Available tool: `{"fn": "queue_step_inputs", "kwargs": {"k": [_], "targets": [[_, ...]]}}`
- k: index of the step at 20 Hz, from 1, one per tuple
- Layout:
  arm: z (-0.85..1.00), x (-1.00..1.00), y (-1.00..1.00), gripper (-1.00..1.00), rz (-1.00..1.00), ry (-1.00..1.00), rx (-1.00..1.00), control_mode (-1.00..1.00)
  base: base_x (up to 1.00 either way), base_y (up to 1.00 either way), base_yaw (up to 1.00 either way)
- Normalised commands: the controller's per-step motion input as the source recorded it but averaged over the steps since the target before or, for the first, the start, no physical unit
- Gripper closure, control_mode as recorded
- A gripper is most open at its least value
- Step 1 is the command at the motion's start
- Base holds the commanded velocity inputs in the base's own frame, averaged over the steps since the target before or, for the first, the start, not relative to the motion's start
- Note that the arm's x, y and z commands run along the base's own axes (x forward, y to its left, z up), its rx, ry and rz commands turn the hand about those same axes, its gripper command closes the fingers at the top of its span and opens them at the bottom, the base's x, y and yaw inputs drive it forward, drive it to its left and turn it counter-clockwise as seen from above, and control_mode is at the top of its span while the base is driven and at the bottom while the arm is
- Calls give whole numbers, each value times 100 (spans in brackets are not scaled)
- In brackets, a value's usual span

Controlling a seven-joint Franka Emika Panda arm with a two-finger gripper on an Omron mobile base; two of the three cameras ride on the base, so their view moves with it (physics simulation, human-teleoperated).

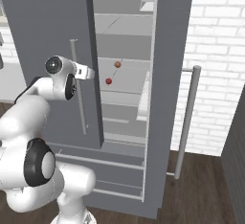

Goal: Take the strawberry from the fridge and place it on top of the pancake, located on the dining counter.

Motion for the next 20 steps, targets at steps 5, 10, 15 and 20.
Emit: {"fn": "queue_step_inputs", "kwargs": {"k": [5,10,15,20], "targets": [[0,18,28,100,5,0,0,-100,0,0,0],[-3,-53,49,100,4,0,0,-100,0,0,0],[-7,-99,51,100,2,0,0,-100,0,0,0],[-1,-100,66,100,0,0,0,-100,0,0,0]]}}
